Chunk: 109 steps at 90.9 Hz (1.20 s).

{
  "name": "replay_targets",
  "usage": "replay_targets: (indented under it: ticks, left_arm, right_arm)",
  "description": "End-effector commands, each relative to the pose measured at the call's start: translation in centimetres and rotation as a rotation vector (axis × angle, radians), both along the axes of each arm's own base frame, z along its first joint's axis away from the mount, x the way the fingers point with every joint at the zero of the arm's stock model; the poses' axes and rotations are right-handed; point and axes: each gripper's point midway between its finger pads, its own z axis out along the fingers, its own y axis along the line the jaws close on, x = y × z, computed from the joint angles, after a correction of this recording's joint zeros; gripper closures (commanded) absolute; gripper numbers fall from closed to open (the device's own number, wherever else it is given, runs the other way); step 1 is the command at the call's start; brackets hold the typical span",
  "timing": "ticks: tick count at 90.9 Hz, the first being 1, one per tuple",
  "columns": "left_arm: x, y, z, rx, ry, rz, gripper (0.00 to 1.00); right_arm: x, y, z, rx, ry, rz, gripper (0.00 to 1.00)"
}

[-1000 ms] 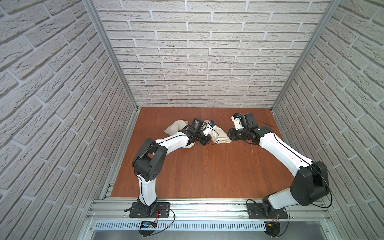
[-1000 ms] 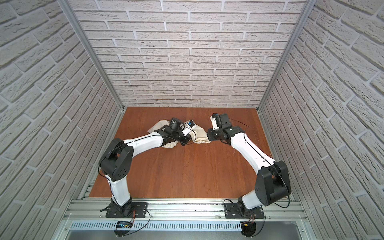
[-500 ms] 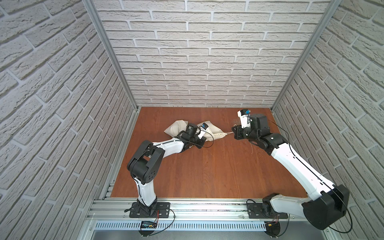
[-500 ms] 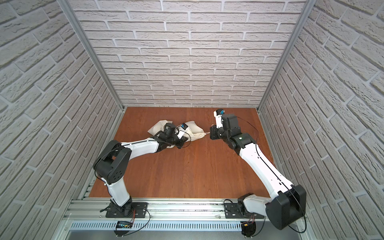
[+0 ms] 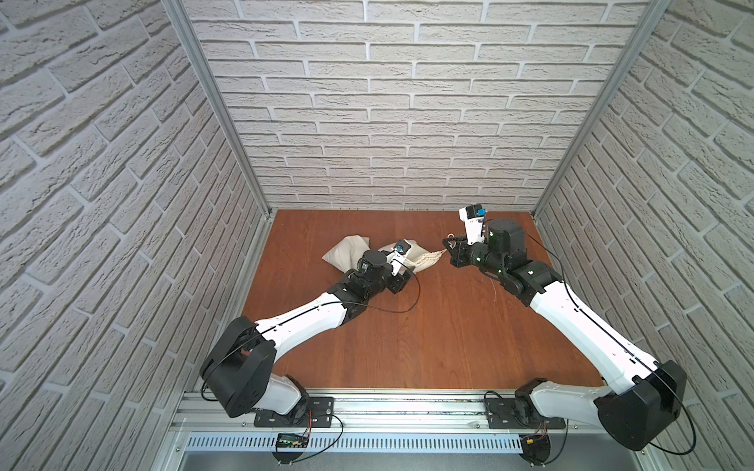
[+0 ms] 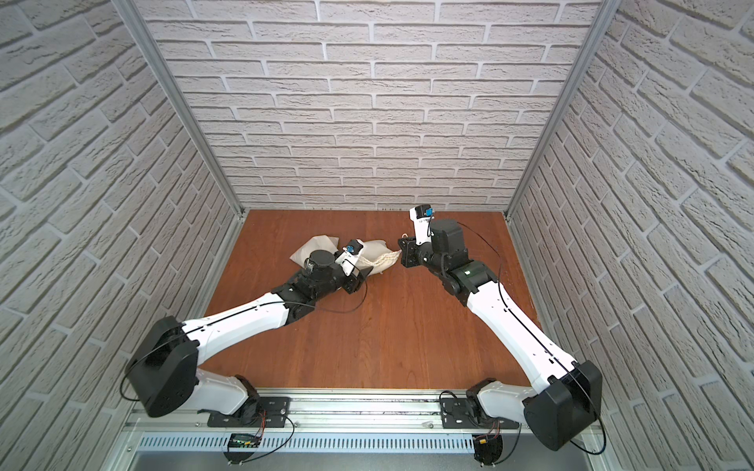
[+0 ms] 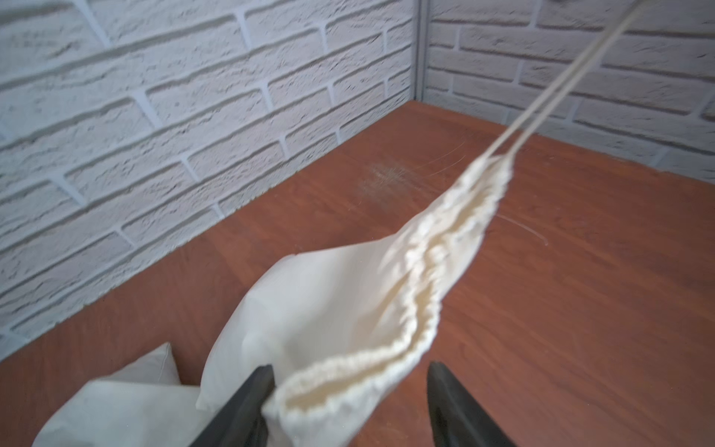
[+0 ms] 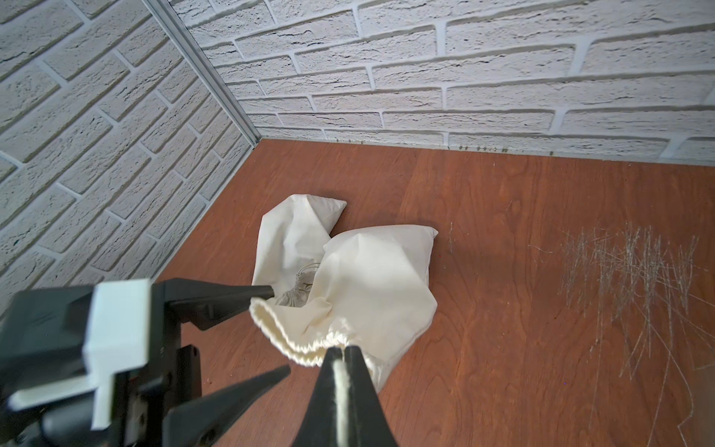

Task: Close the soil bag
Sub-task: Frap the soil bag at the center of the board.

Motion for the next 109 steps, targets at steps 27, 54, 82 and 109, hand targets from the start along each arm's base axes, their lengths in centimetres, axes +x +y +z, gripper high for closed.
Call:
replay_targets:
  ticks: [27, 54, 82, 109]
  left_arm:
    - [1.3, -7.6, 5.8, -0.103, -0.153, -0.232, 0.41]
    - [1.4, -9.9, 5.1, -0.111, -0.109, -0.34, 0.49]
    - [3.5, -9.9, 3.4, -0.062, -0.074, -0.266, 0.79]
    - [6.5, -3.8, -4.7, 0.208, 0.04, 0.081, 0.9]
  right_arm:
    - [0.1, 0.4, 4.5, 0.092, -0.107, -0.01, 0.97]
    - [-0.3, 0.0, 4.7, 0.076, -0.116, -0.018, 0.97]
    - [-0.4, -0.2, 4.9, 0.067, -0.123, -0.019, 0.97]
    - [-1.0, -6.4, 8.6, -0.006, -0.229, -0.224, 0.97]
